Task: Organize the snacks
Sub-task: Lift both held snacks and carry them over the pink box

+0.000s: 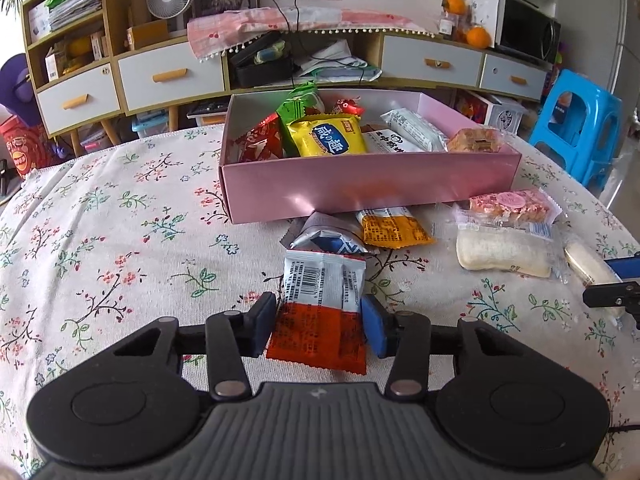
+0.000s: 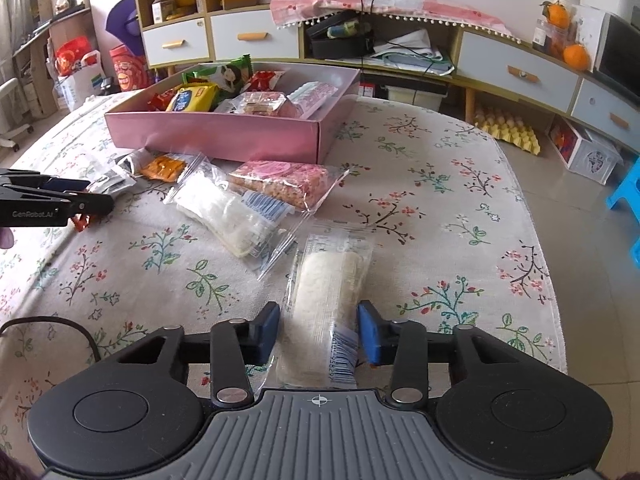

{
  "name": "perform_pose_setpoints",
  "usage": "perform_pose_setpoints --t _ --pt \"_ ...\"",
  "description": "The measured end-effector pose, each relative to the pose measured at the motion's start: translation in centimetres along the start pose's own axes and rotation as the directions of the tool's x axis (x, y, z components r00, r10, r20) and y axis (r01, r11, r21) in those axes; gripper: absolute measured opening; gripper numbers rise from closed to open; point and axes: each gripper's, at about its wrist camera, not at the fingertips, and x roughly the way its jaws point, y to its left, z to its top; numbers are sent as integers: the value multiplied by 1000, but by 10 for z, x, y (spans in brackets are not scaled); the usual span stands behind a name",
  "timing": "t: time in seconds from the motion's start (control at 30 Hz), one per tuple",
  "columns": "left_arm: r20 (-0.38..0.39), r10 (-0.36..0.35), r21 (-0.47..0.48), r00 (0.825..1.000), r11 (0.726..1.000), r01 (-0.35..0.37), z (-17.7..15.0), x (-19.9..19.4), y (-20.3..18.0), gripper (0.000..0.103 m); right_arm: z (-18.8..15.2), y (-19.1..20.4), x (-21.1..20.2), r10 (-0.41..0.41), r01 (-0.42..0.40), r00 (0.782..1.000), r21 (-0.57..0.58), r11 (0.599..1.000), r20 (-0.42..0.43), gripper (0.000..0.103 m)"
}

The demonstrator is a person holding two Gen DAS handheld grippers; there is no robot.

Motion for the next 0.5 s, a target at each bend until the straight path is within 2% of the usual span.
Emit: perform_pose_setpoints --t 0.5 --pt "-10 -26 -51 1000 998 25 8 -6 4 38 7 -8 -5 -22 23 1000 68 997 -15 32"
